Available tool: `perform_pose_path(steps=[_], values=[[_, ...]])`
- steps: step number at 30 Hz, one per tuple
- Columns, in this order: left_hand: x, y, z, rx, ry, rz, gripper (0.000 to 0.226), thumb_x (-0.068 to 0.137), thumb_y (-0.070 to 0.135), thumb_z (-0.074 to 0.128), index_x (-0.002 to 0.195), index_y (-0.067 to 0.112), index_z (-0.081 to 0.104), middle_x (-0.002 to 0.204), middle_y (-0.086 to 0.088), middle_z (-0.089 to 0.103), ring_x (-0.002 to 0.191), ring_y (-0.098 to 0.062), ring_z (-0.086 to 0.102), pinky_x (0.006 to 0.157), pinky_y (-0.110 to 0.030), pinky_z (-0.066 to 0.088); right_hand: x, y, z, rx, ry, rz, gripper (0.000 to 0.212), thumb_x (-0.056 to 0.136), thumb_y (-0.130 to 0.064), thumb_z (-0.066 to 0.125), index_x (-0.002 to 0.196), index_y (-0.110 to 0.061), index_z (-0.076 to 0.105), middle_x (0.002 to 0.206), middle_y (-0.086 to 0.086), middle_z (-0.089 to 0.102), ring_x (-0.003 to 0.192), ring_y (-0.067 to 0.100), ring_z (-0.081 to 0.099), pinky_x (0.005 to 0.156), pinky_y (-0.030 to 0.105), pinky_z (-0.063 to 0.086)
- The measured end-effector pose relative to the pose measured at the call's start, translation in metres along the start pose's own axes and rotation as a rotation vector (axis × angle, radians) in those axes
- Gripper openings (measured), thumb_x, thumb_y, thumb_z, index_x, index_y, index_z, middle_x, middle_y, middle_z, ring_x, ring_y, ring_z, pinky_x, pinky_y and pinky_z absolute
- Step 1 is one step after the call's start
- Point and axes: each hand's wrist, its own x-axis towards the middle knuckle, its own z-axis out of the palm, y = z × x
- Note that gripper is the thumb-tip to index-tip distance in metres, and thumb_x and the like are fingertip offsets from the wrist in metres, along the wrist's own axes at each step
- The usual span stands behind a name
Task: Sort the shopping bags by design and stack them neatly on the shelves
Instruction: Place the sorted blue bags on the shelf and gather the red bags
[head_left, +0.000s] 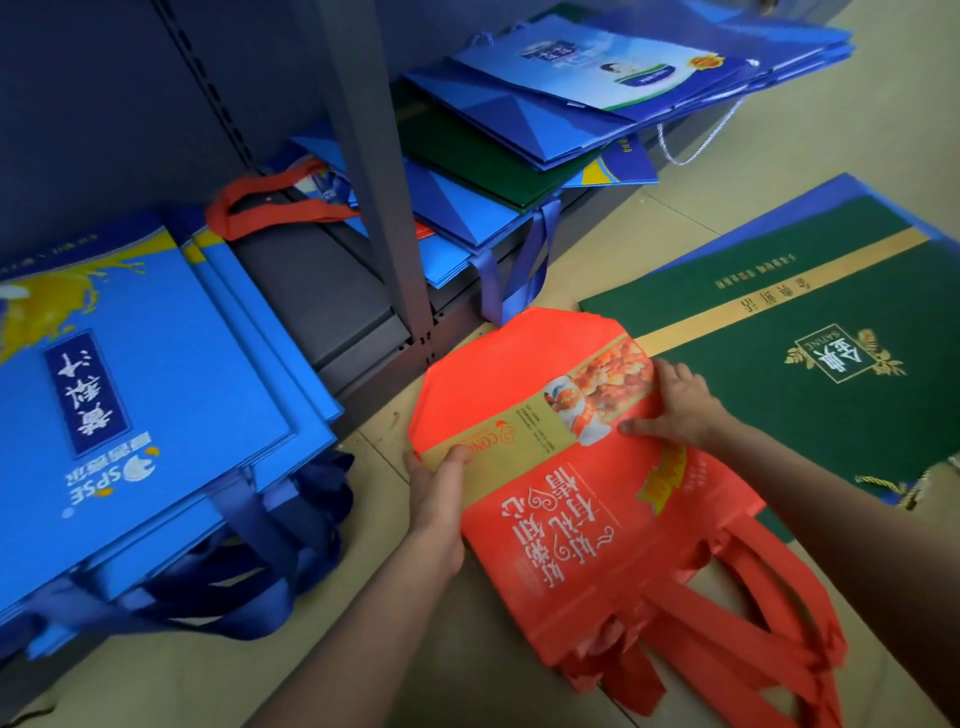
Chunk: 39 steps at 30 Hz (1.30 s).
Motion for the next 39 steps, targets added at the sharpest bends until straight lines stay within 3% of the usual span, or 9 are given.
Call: perform_pose_path(steps=[5,8,13,18,22,24,30,36,39], values=[[0.006,0.014,0.032,0.091,0.033,-0.015,0.088,0.063,0.034,0.061,0.142,0.021,0.025,0.129,-0.016,0.049,0.106,-0.036,0.058,0.09,-0.053,0.05,0.008,0.007,-0.005,0.051,0.014,0.056,0.111,0.07,-0.041,0.079,0.15,-0.014,0.008,0.15,0.013,0.026,0.136,0.036,0.024,0.109,0.053,0.028],[0.016,0.017,0.039,0.104,0.133,-0.066,0.08,0.067,0.033,0.063,0.137,0.016,0.028,0.123,-0.019,0.053,0.1,-0.04,0.06,0.087,-0.054,0.051,0.013,0.006,-0.003,0.048,-0.011,0.06,0.11,0.07,-0.04,0.079,0.15,-0.011,0.008,0.149,0.013,0.027,0.136,0.036,0.024,0.11,0.049,0.027],[0.013,0.015,0.034,0.375,0.234,-0.032,0.079,0.076,0.029,0.069,0.14,0.019,0.025,0.128,-0.02,0.045,0.113,-0.042,0.049,0.094,-0.049,0.046,0.018,0.004,0.005,0.022,0.018,0.078,0.109,0.069,-0.041,0.08,0.147,-0.01,0.012,0.144,0.014,0.031,0.133,0.035,0.028,0.108,0.051,0.029],[-0.008,0.013,0.026,0.637,0.18,0.13,0.085,0.089,0.014,0.059,0.15,0.03,0.002,0.134,-0.016,0.032,0.12,-0.036,0.041,0.1,-0.044,0.039,0.015,0.002,0.005,0.023,0.014,0.093,0.106,0.072,-0.038,0.079,0.148,-0.011,0.01,0.146,0.013,0.029,0.133,0.037,0.027,0.107,0.052,0.03],[-0.026,0.02,0.02,0.645,0.074,0.295,0.087,0.091,0.005,0.055,0.15,0.029,-0.004,0.133,-0.011,0.027,0.097,-0.025,0.055,0.093,-0.031,0.043,0.009,-0.001,0.003,0.03,0.04,0.103,0.104,0.074,-0.035,0.077,0.148,-0.011,0.009,0.146,0.015,0.03,0.132,0.039,0.028,0.105,0.054,0.032],[-0.038,0.029,0.019,0.668,0.031,0.394,0.088,0.091,0.004,0.055,0.15,0.03,-0.004,0.132,-0.008,0.025,0.1,-0.024,0.057,0.095,-0.029,0.042,0.003,0.002,0.001,0.055,0.064,0.09,0.106,0.074,-0.033,0.078,0.15,-0.013,0.007,0.146,0.018,0.03,0.132,0.041,0.029,0.106,0.054,0.031],[-0.065,0.047,-0.016,0.745,-0.014,0.602,0.09,0.089,0.004,0.054,0.149,0.033,-0.006,0.118,0.003,0.019,0.088,-0.01,0.043,0.081,-0.011,0.029,-0.017,-0.005,-0.005,0.299,0.112,-0.064,0.111,0.066,-0.027,0.085,0.15,-0.022,0.013,0.135,0.022,0.043,0.126,0.037,0.041,0.105,0.042,0.034],[-0.062,0.043,-0.071,0.995,0.064,0.545,0.092,0.09,0.003,0.045,0.145,0.031,-0.023,0.126,-0.01,0.023,0.097,-0.036,0.054,0.091,-0.036,0.039,-0.033,-0.043,0.015,0.189,-0.136,-0.192,0.098,0.073,-0.033,0.079,0.149,-0.017,0.018,0.125,0.006,0.053,0.11,0.018,0.051,0.084,0.017,0.033],[-0.063,0.04,-0.069,1.059,0.087,0.552,0.09,0.091,0.004,0.043,0.145,0.028,-0.025,0.125,-0.011,0.023,0.108,-0.037,0.048,0.094,-0.039,0.037,-0.037,-0.04,0.026,0.175,-0.158,-0.174,0.104,0.075,-0.034,0.077,0.151,-0.015,0.008,0.141,0.01,0.044,0.128,0.024,0.044,0.097,0.021,0.031]])
